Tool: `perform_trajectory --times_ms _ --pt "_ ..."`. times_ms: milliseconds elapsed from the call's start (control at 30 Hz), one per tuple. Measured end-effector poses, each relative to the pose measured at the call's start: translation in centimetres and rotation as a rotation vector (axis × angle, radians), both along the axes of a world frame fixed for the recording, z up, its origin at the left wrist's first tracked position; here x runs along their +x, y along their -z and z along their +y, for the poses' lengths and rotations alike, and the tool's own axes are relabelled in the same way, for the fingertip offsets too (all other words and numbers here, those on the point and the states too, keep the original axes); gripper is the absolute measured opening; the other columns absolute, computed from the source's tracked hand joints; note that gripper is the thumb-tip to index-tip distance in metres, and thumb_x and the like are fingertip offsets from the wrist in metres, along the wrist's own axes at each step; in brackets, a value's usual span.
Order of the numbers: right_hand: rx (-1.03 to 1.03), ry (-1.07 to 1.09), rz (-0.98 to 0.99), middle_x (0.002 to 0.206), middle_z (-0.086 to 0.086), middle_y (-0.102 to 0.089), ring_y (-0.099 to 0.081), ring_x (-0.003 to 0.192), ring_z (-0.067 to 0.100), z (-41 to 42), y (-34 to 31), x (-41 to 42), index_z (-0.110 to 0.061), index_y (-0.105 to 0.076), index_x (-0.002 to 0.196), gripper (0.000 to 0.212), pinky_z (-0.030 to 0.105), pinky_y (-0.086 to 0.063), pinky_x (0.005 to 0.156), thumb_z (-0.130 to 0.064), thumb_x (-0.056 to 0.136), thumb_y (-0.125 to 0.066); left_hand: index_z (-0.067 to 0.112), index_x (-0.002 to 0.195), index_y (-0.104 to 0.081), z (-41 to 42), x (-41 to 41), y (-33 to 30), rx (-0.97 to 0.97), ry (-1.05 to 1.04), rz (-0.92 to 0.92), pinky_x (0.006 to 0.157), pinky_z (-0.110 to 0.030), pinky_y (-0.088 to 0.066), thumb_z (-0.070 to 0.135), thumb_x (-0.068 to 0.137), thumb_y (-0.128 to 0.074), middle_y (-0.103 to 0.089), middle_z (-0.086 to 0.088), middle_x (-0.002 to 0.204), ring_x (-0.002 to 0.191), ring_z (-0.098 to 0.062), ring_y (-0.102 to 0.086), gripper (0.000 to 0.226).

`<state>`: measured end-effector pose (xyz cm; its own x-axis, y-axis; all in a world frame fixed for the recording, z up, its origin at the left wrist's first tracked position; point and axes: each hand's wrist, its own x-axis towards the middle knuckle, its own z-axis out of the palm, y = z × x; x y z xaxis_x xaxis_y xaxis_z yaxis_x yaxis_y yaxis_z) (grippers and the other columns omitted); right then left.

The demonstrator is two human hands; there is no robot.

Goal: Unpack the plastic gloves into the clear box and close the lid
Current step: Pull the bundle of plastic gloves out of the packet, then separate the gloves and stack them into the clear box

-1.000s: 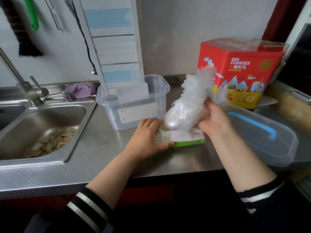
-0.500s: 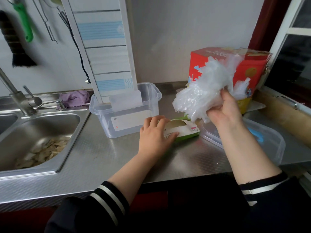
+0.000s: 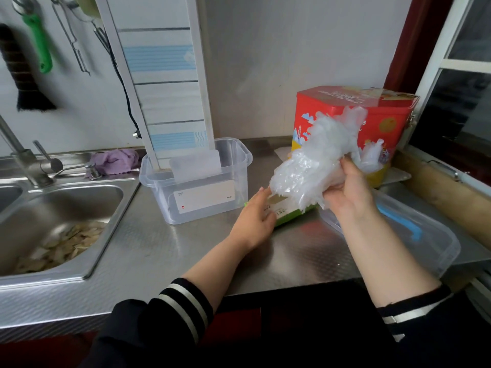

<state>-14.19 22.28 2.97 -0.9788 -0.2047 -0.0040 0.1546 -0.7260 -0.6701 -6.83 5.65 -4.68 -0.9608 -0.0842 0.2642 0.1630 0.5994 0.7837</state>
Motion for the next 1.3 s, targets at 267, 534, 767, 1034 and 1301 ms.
perform_trajectory --times_ms 267,534,767,1034,1301 --pt "0.183 0.070 0.178 0.118 0.010 -0.068 -0.066 0.107 0.024 -3.8 0.0 2.3 -0.012 -0.060 0.125 0.042 0.040 -0.054 0.089 -0.011 0.084 -0.071 0.019 0.119 -0.057 -4.2 5.1 -3.3 0.529 -0.251 0.265 0.091 -0.028 -0.049 0.022 0.102 -0.044 -0.067 0.005 0.114 0.103 -0.009 -0.063 0.022" --pt "1.115 -0.034 0.851 0.119 -0.010 -0.054 -0.055 0.105 -0.002 -7.5 -3.2 5.6 -0.025 -0.039 0.133 0.074 0.013 -0.041 0.087 -0.025 0.073 -0.083 0.041 0.135 -0.033 -8.8 8.8 -4.4 0.737 -0.082 0.114 0.086 -0.042 -0.056 0.064 0.084 -0.042 -0.054 0.012 0.133 0.115 -0.017 -0.061 0.057" --pt "1.645 -0.307 1.098 0.151 0.000 -0.028 -0.035 0.134 0.022 -10.5 3.2 6.2 -0.032 -0.017 0.149 0.096 0.038 -0.033 0.108 -0.060 0.074 -0.070 0.028 0.142 -0.036 -9.9 9.8 -1.2 0.007 -0.508 0.116 0.103 -0.037 -0.039 0.028 0.082 -0.073 -0.047 0.000 0.136 0.124 -0.021 -0.045 0.070" --pt "1.703 -0.151 1.151 0.154 0.002 -0.029 -0.026 0.141 0.024 -10.2 3.6 7.0 -0.031 0.006 0.151 0.114 0.043 -0.010 0.119 -0.071 0.070 -0.064 0.027 0.139 -0.044 -9.9 9.9 -0.6 -0.628 -0.301 0.343 0.098 -0.038 -0.041 0.049 0.087 -0.052 -0.055 0.006 0.133 0.121 -0.021 -0.049 0.057" --pt "1.894 -0.179 1.210 0.144 -0.003 -0.043 -0.038 0.134 0.021 -8.2 3.9 6.8 -0.021 -0.027 0.141 0.092 0.041 -0.012 0.118 -0.077 0.072 -0.054 0.023 0.142 -0.041 -10.6 9.1 -0.1 -0.455 -0.243 0.148 0.097 -0.039 -0.043 0.017 0.082 -0.067 -0.049 0.001 0.133 0.119 -0.024 -0.046 0.066"
